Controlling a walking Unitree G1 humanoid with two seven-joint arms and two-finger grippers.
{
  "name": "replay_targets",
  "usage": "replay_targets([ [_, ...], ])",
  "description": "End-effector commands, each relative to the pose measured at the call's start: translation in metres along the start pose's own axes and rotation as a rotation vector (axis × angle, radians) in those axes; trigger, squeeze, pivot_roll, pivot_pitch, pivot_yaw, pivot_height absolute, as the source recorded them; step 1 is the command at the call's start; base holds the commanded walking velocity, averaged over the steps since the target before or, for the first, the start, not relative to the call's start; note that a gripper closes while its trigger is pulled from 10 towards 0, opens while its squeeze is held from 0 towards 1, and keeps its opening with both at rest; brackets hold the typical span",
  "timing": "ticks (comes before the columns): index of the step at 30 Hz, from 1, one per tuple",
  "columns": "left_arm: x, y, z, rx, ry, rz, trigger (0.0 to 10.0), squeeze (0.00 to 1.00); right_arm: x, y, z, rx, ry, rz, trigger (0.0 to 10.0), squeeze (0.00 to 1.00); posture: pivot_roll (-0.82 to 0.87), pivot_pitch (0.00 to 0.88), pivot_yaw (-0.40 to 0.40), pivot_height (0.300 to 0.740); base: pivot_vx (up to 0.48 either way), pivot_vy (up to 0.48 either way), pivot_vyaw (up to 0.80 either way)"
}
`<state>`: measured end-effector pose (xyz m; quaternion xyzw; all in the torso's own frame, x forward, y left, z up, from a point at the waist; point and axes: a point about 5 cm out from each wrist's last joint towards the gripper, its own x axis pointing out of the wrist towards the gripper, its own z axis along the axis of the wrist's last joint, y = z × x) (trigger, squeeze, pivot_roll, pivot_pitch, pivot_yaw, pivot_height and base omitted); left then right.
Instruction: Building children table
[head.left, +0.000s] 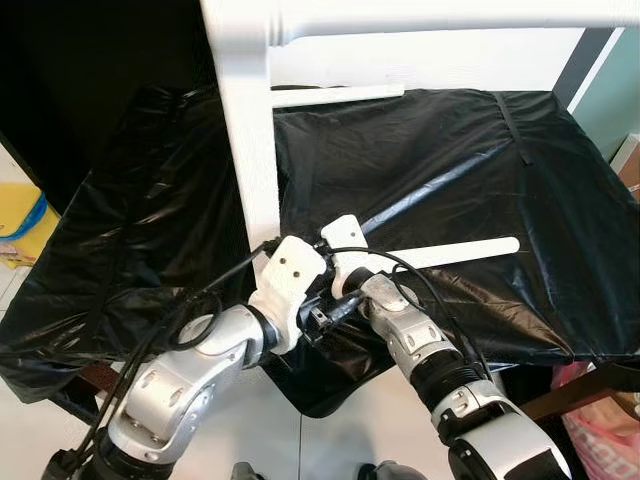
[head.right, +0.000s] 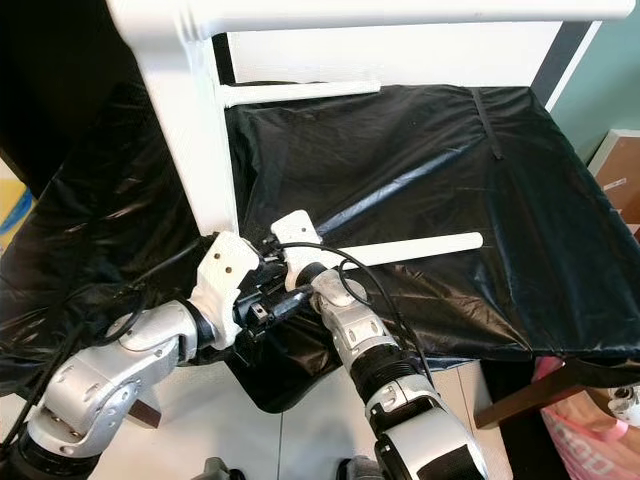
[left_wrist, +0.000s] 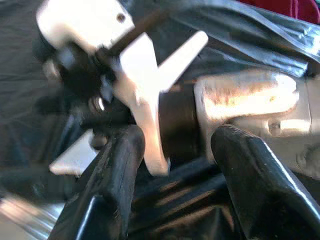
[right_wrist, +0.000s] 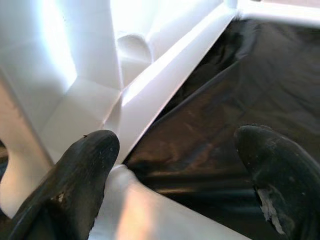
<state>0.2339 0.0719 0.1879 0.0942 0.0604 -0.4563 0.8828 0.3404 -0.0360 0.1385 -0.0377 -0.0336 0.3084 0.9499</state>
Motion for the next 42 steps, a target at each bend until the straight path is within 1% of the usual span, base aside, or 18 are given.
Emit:
replay_targets([
  [1, 0.002, -0.008, -0.008, -0.018, 0.038, -0.091, 10.0, 0.0, -0.005, -0.007, -0.001, 0.014, -0.007, -0.029, 10.0, 0.0, -0.04, 0.093, -0.053, 0.74, 0.0, 0.0, 0.0],
  [3, 0.006, -0.008, -0.011, -0.028, 0.054, -0.053, 10.0, 0.0, -0.019, -0.029, -0.001, -0.011, -0.022, -0.109, 10.0, 0.0, -0.05, 0.091, -0.053, 0.74, 0.0, 0.0, 0.0],
  [4, 0.006, -0.008, -0.011, -0.028, 0.054, -0.053, 10.0, 0.0, -0.019, -0.029, -0.001, -0.011, -0.022, -0.109, 10.0, 0.0, -0.05, 0.091, -0.053, 0.74, 0.0, 0.0, 0.0],
  [7, 0.007, 0.001, -0.011, -0.001, 0.069, 0.007, 10.0, 0.0, -0.043, -0.063, 0.0, 0.0, -0.054, -0.302, 10.0, 0.0, -0.07, 0.09, -0.044, 0.74, 0.0, 0.0, 0.0],
  [9, 0.01, 0.012, -0.009, -0.004, 0.059, 0.076, 10.0, 0.0, -0.057, -0.079, 0.004, 0.011, -0.092, -0.415, 10.0, 0.0, -0.08, 0.091, -0.041, 0.74, 0.0, 0.0, 0.0],
  [11, 0.01, 0.012, -0.009, -0.004, 0.059, 0.076, 10.0, 0.0, -0.057, -0.079, 0.004, 0.011, -0.092, -0.415, 10.0, 0.0, -0.08, 0.091, -0.041, 0.74, 0.0, 0.0, 0.0],
  [13, 0.017, 0.024, -0.009, -0.035, 0.049, 0.177, 10.0, 0.0, -0.071, -0.087, 0.009, 0.012, -0.135, -0.509, 10.0, 0.0, -0.1, 0.09, -0.029, 0.74, 0.0, 0.0, 0.0],
  [14, 0.017, 0.024, -0.009, -0.035, 0.049, 0.177, 10.0, 0.0, -0.071, -0.087, 0.009, 0.012, -0.135, -0.509, 10.0, 0.0, -0.1, 0.09, -0.029, 0.74, 0.0, 0.0, 0.0],
  [16, 0.025, 0.03, -0.009, -0.071, 0.035, 0.248, 10.0, 0.0, -0.083, -0.089, 0.012, 0.021, -0.165, -0.563, 10.0, 0.0, -0.11, 0.089, -0.026, 0.74, 0.0, 0.0, 0.0],
  [19, 0.033, 0.035, -0.009, -0.128, 0.009, 0.318, 10.0, 0.0, -0.091, -0.084, 0.008, 0.027, -0.163, -0.576, 10.0, 0.0, -0.13, 0.09, -0.023, 0.74, 0.0, 0.0, 0.0],
  [27, 0.041, 0.04, -0.018, -0.147, -0.007, 0.393, 10.0, 0.0, -0.097, -0.076, 0.004, 0.031, -0.154, -0.582, 10.0, 0.0, -0.14, 0.096, -0.02, 0.74, 0.0, 0.0, 0.0],
  [28, 0.041, 0.045, -0.024, -0.102, 0.02, 0.423, 10.0, 0.0, -0.099, -0.076, 0.004, 0.031, -0.152, -0.587, 10.0, 0.0, -0.14, 0.1, -0.015, 0.74, 0.0, 0.0, 0.0],
  [29, 0.041, 0.045, -0.024, -0.102, 0.02, 0.423, 10.0, 0.0, -0.099, -0.076, 0.004, 0.031, -0.152, -0.587, 10.0, 0.0, -0.14, 0.1, -0.015, 0.74, 0.0, 0.0, 0.0],
  [30, 0.039, 0.05, -0.03, -0.065, 0.046, 0.454, 10.0, 0.0, -0.1, -0.076, 0.004, 0.026, -0.152, -0.591, 10.0, 0.0, -0.14, 0.103, -0.014, 0.74, 0.0, 0.0, 0.0],
  [33, 0.03, 0.061, -0.042, -0.055, 0.085, 0.511, 10.0, 0.0, -0.104, -0.078, 0.006, 0.021, -0.152, -0.61, 10.0, 0.0, -0.14, 0.109, -0.017, 0.74, 0.0, 0.0, 0.0],
  [37, 0.023, 0.068, -0.047, -0.046, 0.101, 0.548, 10.0, 0.0, -0.106, -0.078, 0.006, 0.022, -0.148, -0.613, 10.0, 0.0, -0.14, 0.112, -0.016, 0.74, 0.0, 0.0, 0.0],
  [40, 0.009, 0.085, -0.052, -0.004, 0.123, 0.608, 10.0, 0.0, -0.106, -0.075, 0.005, 0.023, -0.141, -0.601, 10.0, 0.0, -0.13, 0.121, -0.019, 0.74, 0.0, 0.0, 0.0],
  [42, 0.006, 0.089, -0.053, 0.004, 0.126, 0.622, 10.0, 0.0, -0.105, -0.075, 0.006, 0.024, -0.14, -0.599, 10.0, 0.0, -0.13, 0.121, -0.019, 0.74, 0.0, 0.0, 0.0],
])
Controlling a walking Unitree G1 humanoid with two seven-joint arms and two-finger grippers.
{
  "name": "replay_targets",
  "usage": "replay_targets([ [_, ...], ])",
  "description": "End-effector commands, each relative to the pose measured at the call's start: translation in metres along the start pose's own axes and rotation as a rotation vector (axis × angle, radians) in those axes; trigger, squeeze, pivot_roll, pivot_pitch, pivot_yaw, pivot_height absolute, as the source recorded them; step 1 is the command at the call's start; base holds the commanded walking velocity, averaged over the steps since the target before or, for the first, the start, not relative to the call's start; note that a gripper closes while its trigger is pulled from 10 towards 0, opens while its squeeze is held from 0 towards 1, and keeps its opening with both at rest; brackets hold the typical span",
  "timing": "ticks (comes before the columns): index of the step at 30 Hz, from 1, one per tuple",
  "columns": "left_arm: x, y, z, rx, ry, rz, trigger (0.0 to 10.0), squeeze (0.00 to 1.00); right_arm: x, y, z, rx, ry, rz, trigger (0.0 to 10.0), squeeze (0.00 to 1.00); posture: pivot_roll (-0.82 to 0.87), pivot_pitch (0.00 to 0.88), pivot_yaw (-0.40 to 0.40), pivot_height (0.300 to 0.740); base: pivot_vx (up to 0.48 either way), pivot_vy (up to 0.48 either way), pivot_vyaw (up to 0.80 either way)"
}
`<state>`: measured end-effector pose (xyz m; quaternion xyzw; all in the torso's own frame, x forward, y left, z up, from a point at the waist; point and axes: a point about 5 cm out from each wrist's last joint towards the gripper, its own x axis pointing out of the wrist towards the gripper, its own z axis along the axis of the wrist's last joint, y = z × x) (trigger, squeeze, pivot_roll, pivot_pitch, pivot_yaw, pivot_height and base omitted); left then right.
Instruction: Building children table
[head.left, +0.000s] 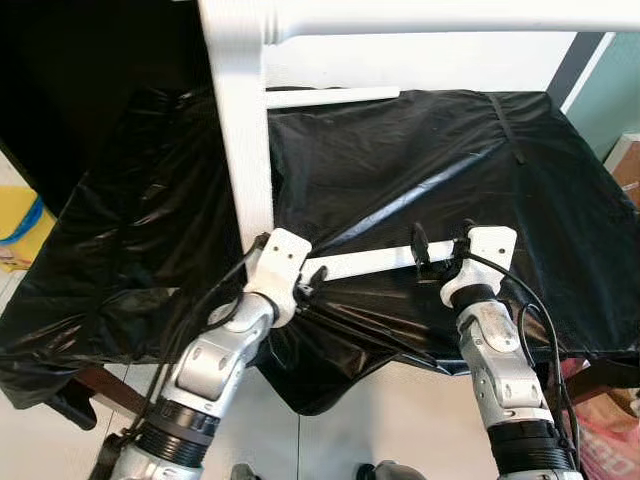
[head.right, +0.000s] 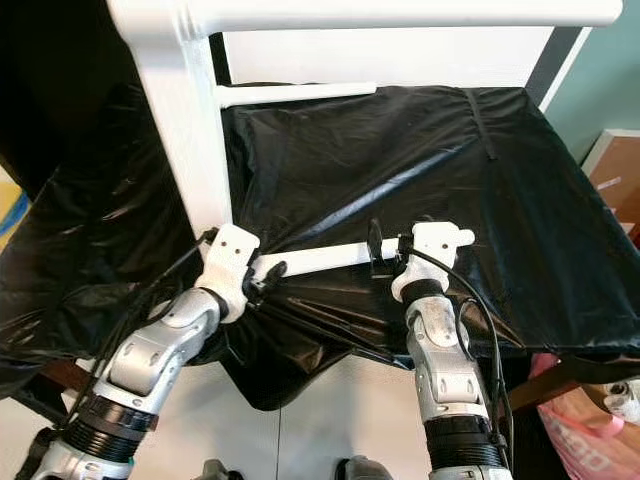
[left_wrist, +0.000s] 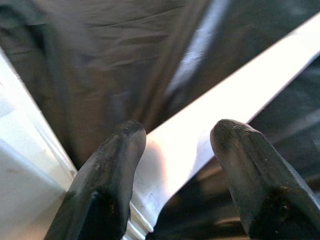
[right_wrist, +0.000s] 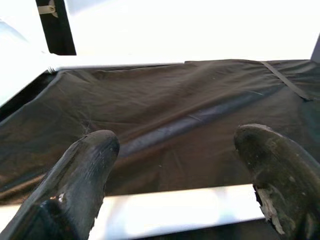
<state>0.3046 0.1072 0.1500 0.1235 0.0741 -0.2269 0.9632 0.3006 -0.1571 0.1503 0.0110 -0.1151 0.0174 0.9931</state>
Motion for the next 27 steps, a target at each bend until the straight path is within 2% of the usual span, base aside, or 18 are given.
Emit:
replay_targets([
  [1, -0.006, 0.028, -0.012, 0.02, 0.042, 0.16, 10.0, 0.0, -0.003, 0.001, -0.003, -0.009, 0.022, 0.007, 10.0, 0.0, -0.13, 0.124, -0.02, 0.74, 0.0, 0.0, 0.0],
  [2, -0.006, 0.028, -0.012, 0.02, 0.042, 0.16, 10.0, 0.0, -0.003, 0.001, -0.003, -0.009, 0.022, 0.007, 10.0, 0.0, -0.13, 0.124, -0.02, 0.74, 0.0, 0.0, 0.0],
  [4, -0.01, 0.04, -0.013, 0.026, 0.048, 0.19, 10.0, 0.0, -0.002, 0.003, -0.002, -0.012, 0.023, 0.016, 10.0, 0.0, -0.13, 0.125, -0.021, 0.74, 0.0, 0.0, 0.0],
  [7, -0.014, 0.047, -0.014, 0.042, 0.057, 0.204, 10.0, 0.0, -0.003, 0.004, -0.003, -0.012, 0.03, 0.021, 10.0, 0.0, -0.12, 0.128, -0.022, 0.74, 0.0, 0.0, 0.0],
  [15, -0.027, 0.057, -0.022, 0.07, 0.106, 0.215, 10.0, 0.0, -0.002, 0.005, -0.005, -0.015, 0.042, 0.037, 10.0, 0.0, -0.12, 0.126, -0.026, 0.74, 0.0, 0.0, 0.0],
  [23, -0.028, 0.049, -0.021, 0.042, 0.095, 0.196, 10.0, 0.0, -0.001, 0.008, -0.007, -0.018, 0.051, 0.055, 10.0, 0.0, -0.11, 0.126, -0.032, 0.74, 0.0, 0.0, 0.0],
  [27, -0.023, 0.036, -0.009, 0.014, 0.005, 0.156, 10.0, 0.0, -0.002, 0.01, -0.009, -0.021, 0.058, 0.063, 10.0, 0.0, -0.11, 0.126, -0.033, 0.74, 0.0, 0.0, 0.0],
])
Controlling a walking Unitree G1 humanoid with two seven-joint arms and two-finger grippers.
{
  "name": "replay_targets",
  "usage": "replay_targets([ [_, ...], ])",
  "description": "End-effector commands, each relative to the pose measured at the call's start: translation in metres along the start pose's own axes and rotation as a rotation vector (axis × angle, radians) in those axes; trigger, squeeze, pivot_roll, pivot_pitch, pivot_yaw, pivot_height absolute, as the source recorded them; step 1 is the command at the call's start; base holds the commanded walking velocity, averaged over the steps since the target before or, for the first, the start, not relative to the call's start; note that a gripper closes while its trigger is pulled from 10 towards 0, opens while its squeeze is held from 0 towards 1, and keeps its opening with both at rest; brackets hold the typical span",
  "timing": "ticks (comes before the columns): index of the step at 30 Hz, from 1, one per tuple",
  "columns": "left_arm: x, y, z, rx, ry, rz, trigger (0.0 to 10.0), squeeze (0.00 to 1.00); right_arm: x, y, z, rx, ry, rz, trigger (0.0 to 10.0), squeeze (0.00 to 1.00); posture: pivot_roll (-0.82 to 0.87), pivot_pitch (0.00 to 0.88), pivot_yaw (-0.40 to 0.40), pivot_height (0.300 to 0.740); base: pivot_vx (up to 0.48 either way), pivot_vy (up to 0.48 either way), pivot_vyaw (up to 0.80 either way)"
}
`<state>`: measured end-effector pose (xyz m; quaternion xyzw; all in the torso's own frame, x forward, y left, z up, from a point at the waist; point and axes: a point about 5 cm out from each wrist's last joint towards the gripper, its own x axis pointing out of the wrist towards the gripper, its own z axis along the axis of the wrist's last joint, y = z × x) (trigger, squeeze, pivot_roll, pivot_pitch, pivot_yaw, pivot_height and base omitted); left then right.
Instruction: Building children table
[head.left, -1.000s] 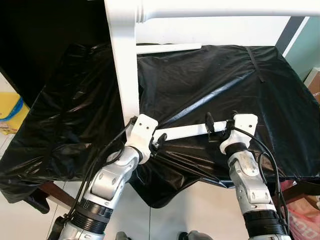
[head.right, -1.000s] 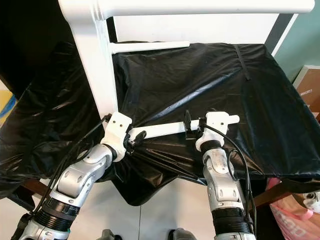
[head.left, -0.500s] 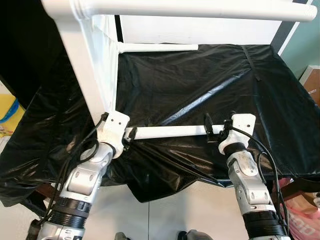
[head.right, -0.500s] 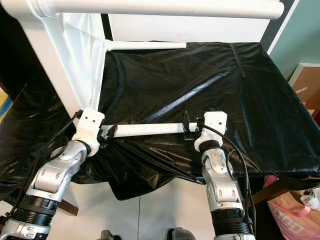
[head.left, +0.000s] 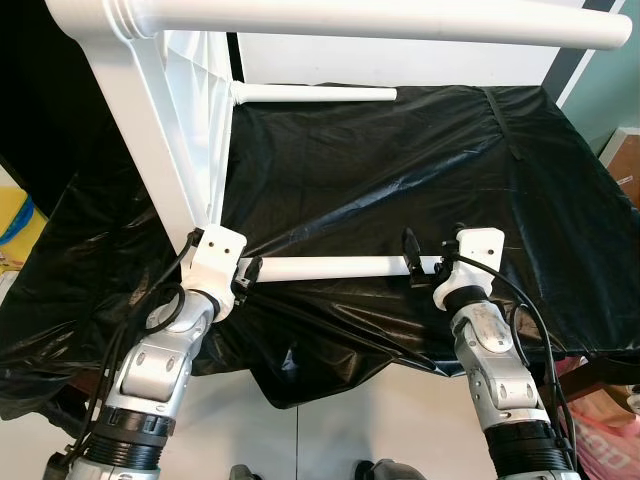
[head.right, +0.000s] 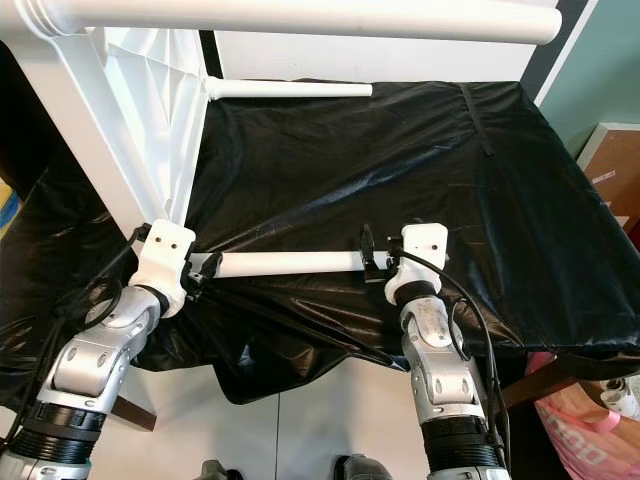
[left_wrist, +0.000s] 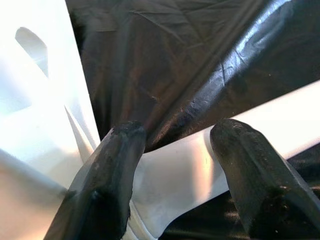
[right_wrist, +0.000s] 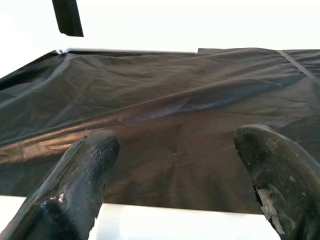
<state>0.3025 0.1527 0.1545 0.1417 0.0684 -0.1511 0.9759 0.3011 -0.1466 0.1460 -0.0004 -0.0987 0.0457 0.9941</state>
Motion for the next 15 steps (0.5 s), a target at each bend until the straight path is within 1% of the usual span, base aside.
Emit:
replay_targets([
  [1, -0.001, -0.015, 0.012, -0.076, -0.1, -0.027, 10.0, 0.0, -0.002, -0.001, -0.005, -0.011, 0.022, -0.009, 10.0, 0.0, -0.11, 0.124, -0.029, 0.74, 0.0, 0.0, 0.0],
  [2, -0.001, -0.015, 0.012, -0.076, -0.1, -0.027, 10.0, 0.0, -0.002, -0.001, -0.005, -0.011, 0.022, -0.009, 10.0, 0.0, -0.11, 0.124, -0.029, 0.74, 0.0, 0.0, 0.0],
  [4, -0.001, -0.033, 0.029, -0.178, -0.22, -0.074, 10.0, 0.0, -0.004, -0.001, -0.004, -0.019, 0.016, -0.026, 10.0, 0.0, -0.12, 0.119, -0.026, 0.74, 0.0, 0.0, 0.0],
  [5, -0.001, -0.033, 0.029, -0.178, -0.22, -0.074, 10.0, 0.0, -0.004, -0.001, -0.004, -0.019, 0.016, -0.026, 10.0, 0.0, -0.12, 0.119, -0.026, 0.74, 0.0, 0.0, 0.0],
  [6, -0.001, -0.041, 0.03, -0.226, -0.236, -0.087, 10.0, 0.0, -0.006, 0.0, -0.002, -0.029, 0.004, -0.032, 10.0, 0.0, -0.12, 0.115, -0.026, 0.74, 0.0, 0.0, 0.0],
  [7, -0.001, -0.041, 0.03, -0.226, -0.236, -0.087, 10.0, 0.0, -0.006, 0.0, -0.002, -0.029, 0.004, -0.032, 10.0, 0.0, -0.12, 0.115, -0.026, 0.74, 0.0, 0.0, 0.0],
  [8, 0.0, -0.045, 0.029, -0.247, -0.231, -0.092, 10.0, 0.0, -0.007, 0.001, 0.0, -0.036, -0.004, -0.035, 10.0, 0.0, -0.12, 0.114, -0.025, 0.74, 0.0, 0.0, 0.0],
  [9, 0.0, -0.052, 0.027, -0.229, -0.23, -0.119, 10.0, 0.0, -0.009, 0.002, 0.002, -0.056, -0.022, -0.036, 10.0, 0.0, -0.12, 0.112, -0.025, 0.74, 0.0, 0.0, 0.0],
  [10, 0.0, -0.052, 0.027, -0.229, -0.23, -0.119, 10.0, 0.0, -0.009, 0.002, 0.002, -0.056, -0.022, -0.036, 10.0, 0.0, -0.12, 0.112, -0.025, 0.74, 0.0, 0.0, 0.0],
  [12, 0.0, -0.061, 0.026, -0.224, -0.239, -0.17, 10.0, 0.0, -0.015, 0.002, 0.004, -0.07, -0.042, -0.044, 10.0, 0.0, -0.12, 0.111, -0.024, 0.74, 0.0, 0.0, 0.0],
  [13, 0.0, -0.065, 0.026, -0.203, -0.246, -0.186, 10.0, 0.0, -0.018, 0.002, 0.004, -0.065, -0.044, -0.043, 10.0, 0.0, -0.12, 0.107, -0.02, 0.74, 0.0, 0.0, 0.0],
  [14, 0.0, -0.065, 0.026, -0.203, -0.246, -0.186, 10.0, 0.0, -0.018, 0.002, 0.004, -0.065, -0.044, -0.043, 10.0, 0.0, -0.12, 0.107, -0.02, 0.74, 0.0, 0.0, 0.0],
  [15, 0.001, -0.066, 0.026, -0.202, -0.249, -0.197, 10.0, 0.0, -0.019, 0.002, 0.003, -0.06, -0.044, -0.043, 10.0, 0.03, -0.13, 0.103, -0.019, 0.74, 0.0, 0.0, 0.0],
])
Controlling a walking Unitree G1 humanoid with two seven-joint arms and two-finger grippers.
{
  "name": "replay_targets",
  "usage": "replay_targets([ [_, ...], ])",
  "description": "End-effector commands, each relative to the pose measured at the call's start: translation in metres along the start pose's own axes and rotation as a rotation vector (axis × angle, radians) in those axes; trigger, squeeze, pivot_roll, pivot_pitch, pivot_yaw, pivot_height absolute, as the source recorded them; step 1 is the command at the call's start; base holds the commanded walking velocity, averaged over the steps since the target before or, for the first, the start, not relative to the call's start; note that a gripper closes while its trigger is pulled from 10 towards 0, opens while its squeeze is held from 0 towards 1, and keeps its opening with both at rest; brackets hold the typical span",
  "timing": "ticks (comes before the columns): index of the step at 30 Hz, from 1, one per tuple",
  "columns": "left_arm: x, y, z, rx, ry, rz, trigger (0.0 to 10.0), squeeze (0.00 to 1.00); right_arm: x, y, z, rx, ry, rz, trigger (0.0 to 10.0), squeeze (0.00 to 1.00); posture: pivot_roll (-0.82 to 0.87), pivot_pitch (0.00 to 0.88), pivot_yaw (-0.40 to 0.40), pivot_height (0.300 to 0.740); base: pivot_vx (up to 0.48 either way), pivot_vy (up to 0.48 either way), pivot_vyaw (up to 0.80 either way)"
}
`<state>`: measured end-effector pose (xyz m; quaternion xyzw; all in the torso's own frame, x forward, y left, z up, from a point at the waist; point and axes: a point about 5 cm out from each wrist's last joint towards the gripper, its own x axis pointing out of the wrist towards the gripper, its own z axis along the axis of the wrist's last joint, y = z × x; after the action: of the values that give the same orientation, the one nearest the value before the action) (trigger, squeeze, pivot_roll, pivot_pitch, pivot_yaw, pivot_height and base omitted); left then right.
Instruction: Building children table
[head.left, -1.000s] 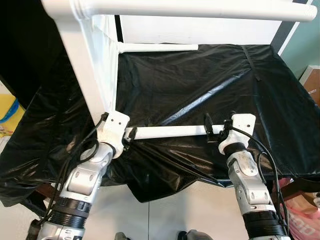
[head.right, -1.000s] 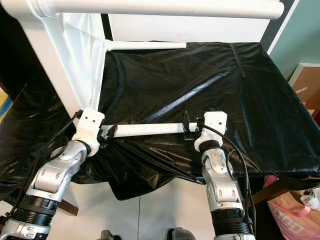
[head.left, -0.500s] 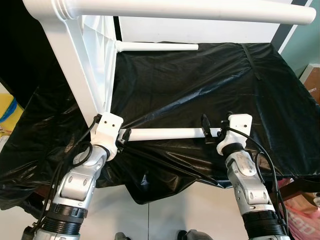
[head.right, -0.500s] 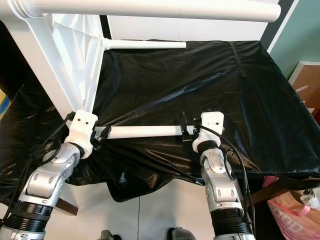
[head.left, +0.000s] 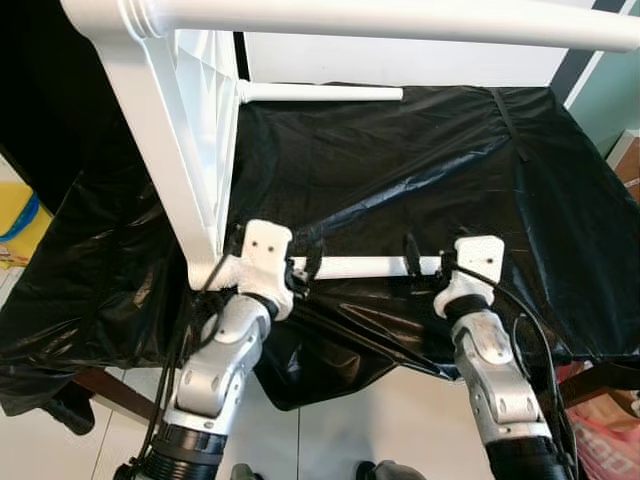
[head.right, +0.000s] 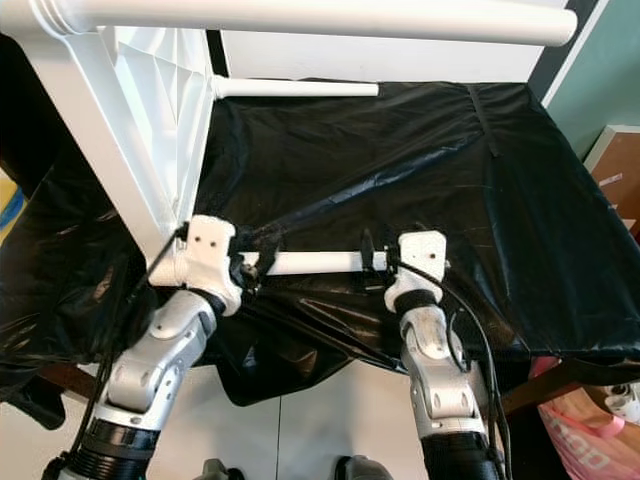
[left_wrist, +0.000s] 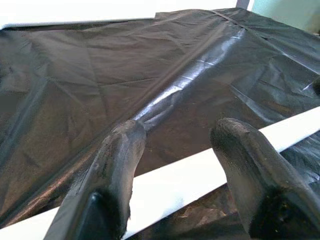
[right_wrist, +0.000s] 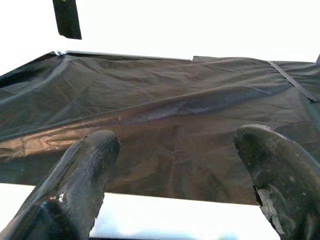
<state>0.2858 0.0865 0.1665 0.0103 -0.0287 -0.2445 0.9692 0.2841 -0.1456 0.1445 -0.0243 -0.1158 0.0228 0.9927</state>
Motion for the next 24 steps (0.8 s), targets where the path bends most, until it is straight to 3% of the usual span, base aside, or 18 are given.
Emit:
replay_targets([
  [1, 0.0, -0.003, -0.005, -0.003, 0.012, -0.027, 10.0, 0.0, -0.003, 0.0, 0.001, -0.004, -0.013, -0.003, 10.0, 0.03, -0.13, 0.103, -0.016, 0.74, 0.0, 0.0, 0.0],
  [2, 0.0, -0.003, -0.005, -0.003, 0.012, -0.027, 10.0, 0.0, -0.003, 0.0, 0.001, -0.004, -0.013, -0.003, 10.0, 0.03, -0.13, 0.103, -0.016, 0.74, 0.0, 0.0, 0.0],
  [3, -0.001, -0.004, -0.005, -0.031, -0.007, -0.039, 10.0, 1.0, -0.004, -0.001, 0.003, 0.004, -0.02, -0.006, 10.0, 1.0, -0.13, 0.099, -0.015, 0.74, 0.0, 0.0, 0.0],
  [5, -0.001, -0.003, -0.004, -0.034, -0.021, -0.039, 10.0, 1.0, -0.006, -0.002, 0.004, -0.003, -0.031, -0.008, 10.0, 1.0, -0.13, 0.099, -0.012, 0.74, 0.0, 0.0, 0.0],
  [7, -0.002, -0.004, -0.005, 0.064, -0.019, -0.032, 10.0, 1.0, -0.009, -0.002, 0.005, -0.023, -0.032, -0.011, 10.0, 1.0, -0.14, 0.103, -0.011, 0.74, 0.0, 0.0, 0.0],
  [8, -0.002, -0.004, -0.005, 0.064, -0.019, -0.032, 10.0, 1.0, -0.009, -0.002, 0.005, -0.023, -0.032, -0.011, 10.0, 1.0, -0.14, 0.103, -0.011, 0.74, 0.0, 0.0, 0.0],
  [9, -0.002, -0.003, -0.006, 0.087, -0.016, -0.028, 10.0, 0.0, -0.01, -0.002, 0.004, -0.028, -0.027, -0.008, 10.0, 0.0, -0.14, 0.107, -0.012, 0.74, 0.0, 0.0, 0.0],
  [11, -0.002, -0.003, -0.007, 0.095, -0.016, -0.027, 10.0, 0.0, -0.011, -0.002, 0.003, -0.03, -0.023, -0.006, 10.0, 0.0, -0.14, 0.107, -0.012, 0.74, 0.0, 0.0, 0.0],
  [12, -0.002, -0.002, -0.007, 0.092, -0.018, -0.027, 10.0, 1.0, -0.011, -0.002, 0.003, -0.03, -0.021, -0.005, 10.0, 1.0, -0.14, 0.107, -0.012, 0.74, 0.0, 0.0, 0.0],
  [13, -0.002, -0.002, -0.007, 0.092, -0.018, -0.027, 10.0, 1.0, -0.011, -0.002, 0.003, -0.03, -0.021, -0.005, 10.0, 1.0, -0.14, 0.107, -0.012, 0.74, 0.0, 0.0, 0.0],
  [14, -0.002, -0.002, -0.006, 0.097, -0.028, -0.023, 10.0, 1.0, -0.012, 0.0, 0.003, -0.027, -0.019, 0.002, 10.0, 0.78, -0.13, 0.114, -0.014, 0.74, 0.0, 0.0, 0.0],
  [15, -0.003, -0.004, -0.003, 0.091, -0.049, -0.033, 10.0, 0.0, -0.012, 0.002, 0.003, -0.023, -0.019, 0.014, 10.0, 0.0, -0.13, 0.116, -0.013, 0.74, 0.0, 0.0, 0.0],
  [19, -0.003, -0.005, -0.002, 0.081, -0.059, -0.042, 10.0, 0.0, -0.012, 0.003, 0.004, -0.023, -0.021, 0.019, 10.0, 0.0, -0.13, 0.116, -0.014, 0.74, 0.0, 0.0, 0.0],
  [20, -0.003, -0.006, -0.002, 0.066, -0.066, -0.055, 10.0, 0.0, -0.012, 0.003, 0.006, -0.059, -0.036, 0.027, 10.0, 0.0, -0.13, 0.116, -0.012, 0.74, 0.0, 0.0, 0.0],
  [22, -0.004, -0.007, -0.001, 0.067, -0.068, -0.065, 10.0, 0.0, -0.009, 0.003, 0.015, -0.233, -0.103, 0.027, 10.0, 0.0, -0.13, 0.117, -0.008, 0.74, 0.0, 0.0, 0.0],
  [23, -0.004, -0.007, -0.001, 0.067, -0.068, -0.065, 10.0, 0.0, -0.009, 0.003, 0.015, -0.233, -0.103, 0.027, 10.0, 0.0, -0.13, 0.117, -0.008, 0.74, 0.0, 0.0, 0.0],
  [24, -0.004, -0.007, -0.002, 0.091, -0.066, -0.069, 10.0, 0.0, -0.008, 0.003, 0.023, -0.307, -0.151, 0.018, 10.0, 0.0, -0.12, 0.118, -0.007, 0.74, 0.0, 0.0, 0.0],
])
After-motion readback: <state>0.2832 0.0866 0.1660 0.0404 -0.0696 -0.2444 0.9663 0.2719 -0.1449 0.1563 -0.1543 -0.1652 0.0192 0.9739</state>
